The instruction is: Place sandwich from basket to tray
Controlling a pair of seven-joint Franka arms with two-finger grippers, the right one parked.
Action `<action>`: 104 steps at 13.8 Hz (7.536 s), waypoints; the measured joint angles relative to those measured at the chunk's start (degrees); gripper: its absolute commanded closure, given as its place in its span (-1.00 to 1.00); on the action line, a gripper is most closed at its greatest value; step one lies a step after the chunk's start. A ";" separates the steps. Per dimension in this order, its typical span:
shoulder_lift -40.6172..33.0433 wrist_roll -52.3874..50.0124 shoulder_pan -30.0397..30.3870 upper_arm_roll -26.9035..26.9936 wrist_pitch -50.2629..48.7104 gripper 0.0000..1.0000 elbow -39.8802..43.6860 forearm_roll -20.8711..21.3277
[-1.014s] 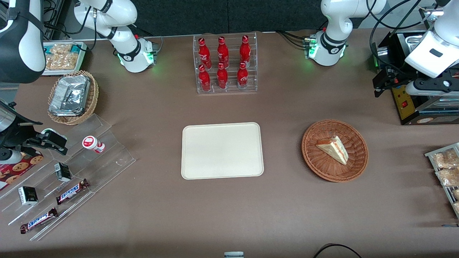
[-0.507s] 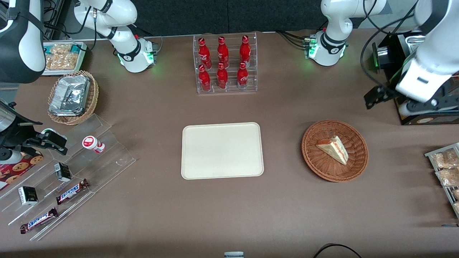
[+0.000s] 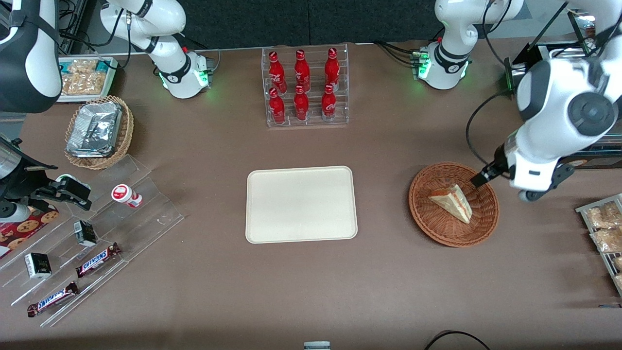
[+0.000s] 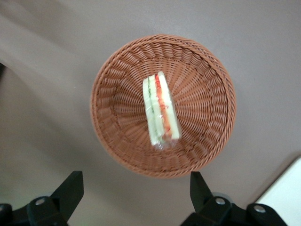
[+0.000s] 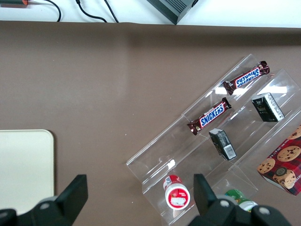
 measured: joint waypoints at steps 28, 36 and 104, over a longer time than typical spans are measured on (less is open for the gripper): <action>7.65 -8.15 -2.64 -1.35 24.16 0.62 -12.01 0.18; 9.14 -6.46 -17.90 -5.67 1.77 0.61 10.17 1.25; -11.44 41.36 3.38 -4.44 -5.92 -1.00 1.25 -1.09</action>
